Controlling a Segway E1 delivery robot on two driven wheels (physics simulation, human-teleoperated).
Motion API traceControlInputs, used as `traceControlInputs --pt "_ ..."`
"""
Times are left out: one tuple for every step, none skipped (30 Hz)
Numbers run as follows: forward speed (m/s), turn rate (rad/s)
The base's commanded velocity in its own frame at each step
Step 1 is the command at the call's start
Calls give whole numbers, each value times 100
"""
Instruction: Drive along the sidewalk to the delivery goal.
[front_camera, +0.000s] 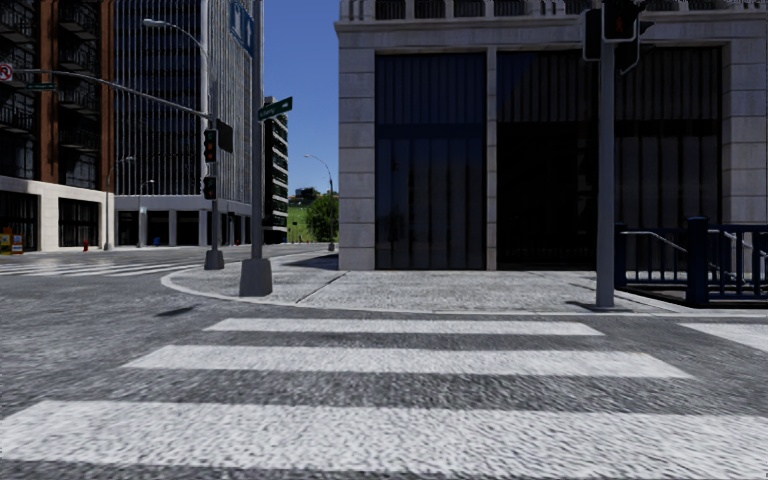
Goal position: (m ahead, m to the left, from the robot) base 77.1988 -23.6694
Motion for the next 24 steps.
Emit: traceControlInputs --pt "198 0" --pt "198 0" --pt "198 0" --pt "198 0" --pt "198 0" --pt "198 0" --pt "198 0" --pt "198 0" --pt "198 0" --pt "198 0" --pt "198 0" --pt "198 0" --pt "198 0" --pt "198 0" --pt "198 0" --pt "198 0" --pt "198 0" --pt "198 0" --pt "198 0" --pt "198 0" --pt "198 0" --pt "198 0" --pt "198 0" --pt "198 0"
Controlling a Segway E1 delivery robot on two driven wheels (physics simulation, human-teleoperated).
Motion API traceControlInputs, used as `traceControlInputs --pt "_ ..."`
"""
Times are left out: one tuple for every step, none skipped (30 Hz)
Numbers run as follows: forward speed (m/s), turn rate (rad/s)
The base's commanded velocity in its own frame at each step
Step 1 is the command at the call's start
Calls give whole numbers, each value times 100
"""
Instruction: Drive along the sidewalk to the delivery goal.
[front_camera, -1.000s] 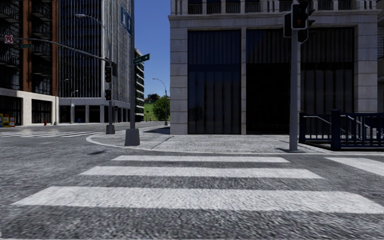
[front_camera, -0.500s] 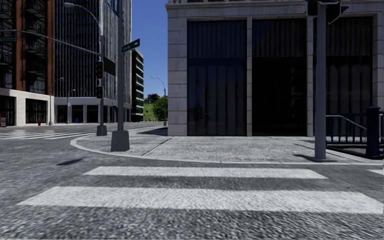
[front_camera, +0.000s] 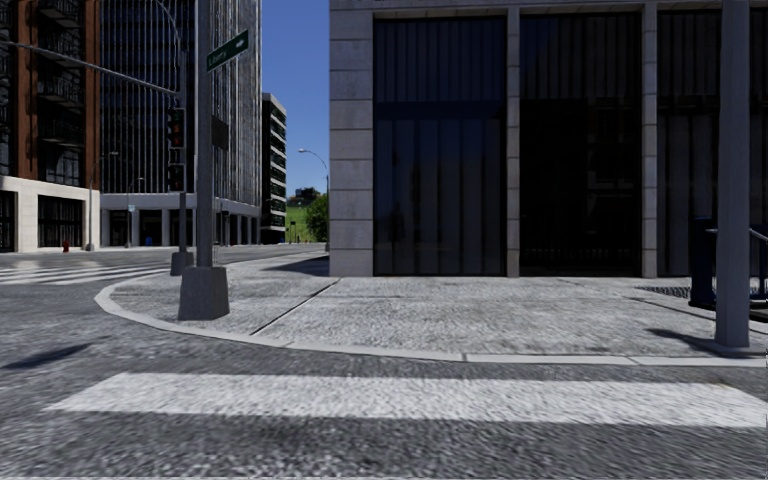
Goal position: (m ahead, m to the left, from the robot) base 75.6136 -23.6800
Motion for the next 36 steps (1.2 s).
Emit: traceControlInputs --pt "198 0" --pt "198 0" --pt "198 0" --pt "198 0" --pt "198 0" --pt "198 0" --pt "198 -3" --pt "198 -11" --pt "198 -13" --pt "198 -14" --pt "198 -14" --pt "198 -14" --pt "198 -14" --pt "198 -14" --pt "198 -14" --pt "198 -14" --pt "198 -14" --pt "198 -18" --pt "198 -25" --pt "198 -26" --pt "198 -27" --pt "195 -13" --pt "191 0" --pt "183 0" --pt "176 0" --pt "166 0" --pt "163 0" --pt "159 0" --pt "156 0" --pt "153 0" --pt "151 0" --pt "144 0" --pt "138 0" --pt "131 0" --pt "126 0" --pt "124 0"
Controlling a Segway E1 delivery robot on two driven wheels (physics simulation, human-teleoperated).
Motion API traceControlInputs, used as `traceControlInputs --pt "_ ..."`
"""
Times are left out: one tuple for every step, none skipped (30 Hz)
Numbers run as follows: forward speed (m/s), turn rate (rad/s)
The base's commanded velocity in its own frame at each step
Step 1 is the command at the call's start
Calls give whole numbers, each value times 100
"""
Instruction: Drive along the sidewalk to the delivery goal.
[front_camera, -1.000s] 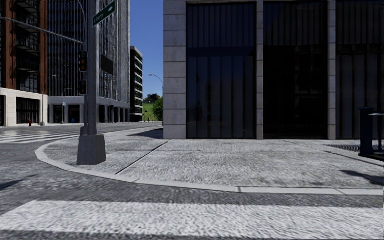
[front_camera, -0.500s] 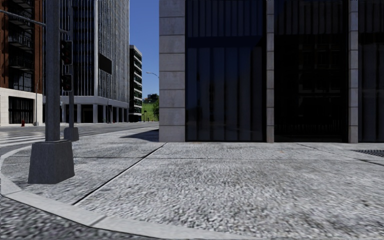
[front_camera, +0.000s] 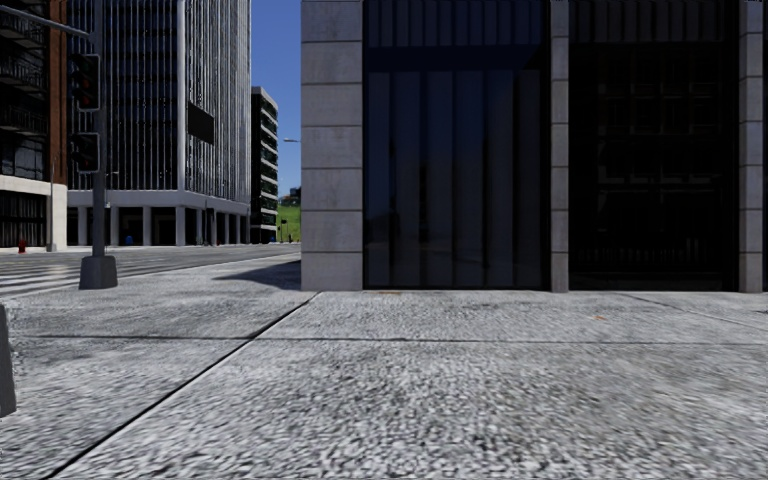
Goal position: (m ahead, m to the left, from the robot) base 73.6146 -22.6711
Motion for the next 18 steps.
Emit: traceControlInputs --pt "124 0" --pt "123 0" --pt "123 0" --pt "123 0" --pt "123 0" --pt "123 0" --pt "123 0" --pt "123 0" --pt "123 0" --pt "123 0" --pt "123 0" --pt "123 0" --pt "123 0" --pt "123 0" --pt "123 0" --pt "123 0" --pt "123 0" --pt "124 0"
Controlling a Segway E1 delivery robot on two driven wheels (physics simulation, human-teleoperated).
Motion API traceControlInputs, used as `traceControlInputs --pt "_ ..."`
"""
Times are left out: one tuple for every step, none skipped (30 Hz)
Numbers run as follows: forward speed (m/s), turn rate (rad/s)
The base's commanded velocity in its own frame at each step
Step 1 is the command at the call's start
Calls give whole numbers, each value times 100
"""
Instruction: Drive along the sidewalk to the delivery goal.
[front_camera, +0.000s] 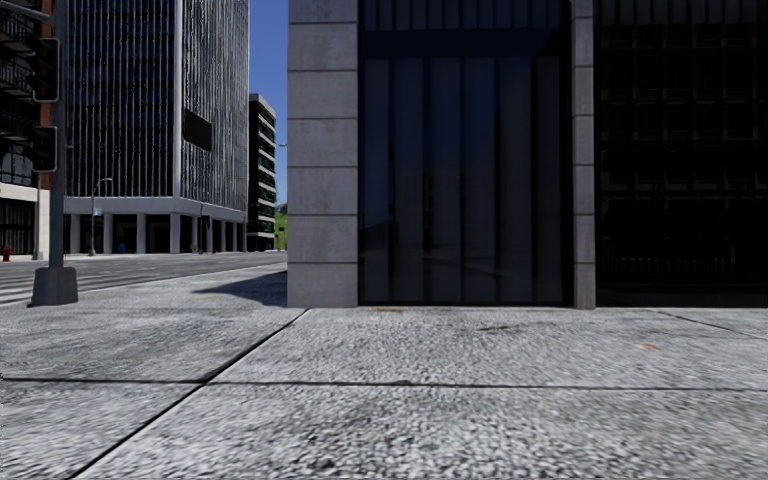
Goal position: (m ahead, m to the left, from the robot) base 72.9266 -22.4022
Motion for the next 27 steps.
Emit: traceControlInputs --pt "126 0" --pt "127 0" --pt "130 0" --pt "132 0" --pt "134 0" --pt "135 0" --pt "136 0" --pt "137 0" --pt "137 0" --pt "137 0" --pt "137 0" --pt "137 0" --pt "137 0" --pt "137 0" --pt "138 11" --pt "138 26" --pt "138 42" --pt "138 55" --pt "138 62" --pt "138 67" --pt "138 72" --pt "139 74" --pt "139 74" --pt "139 74" --pt "139 74" --pt "140 74" --pt "140 74"
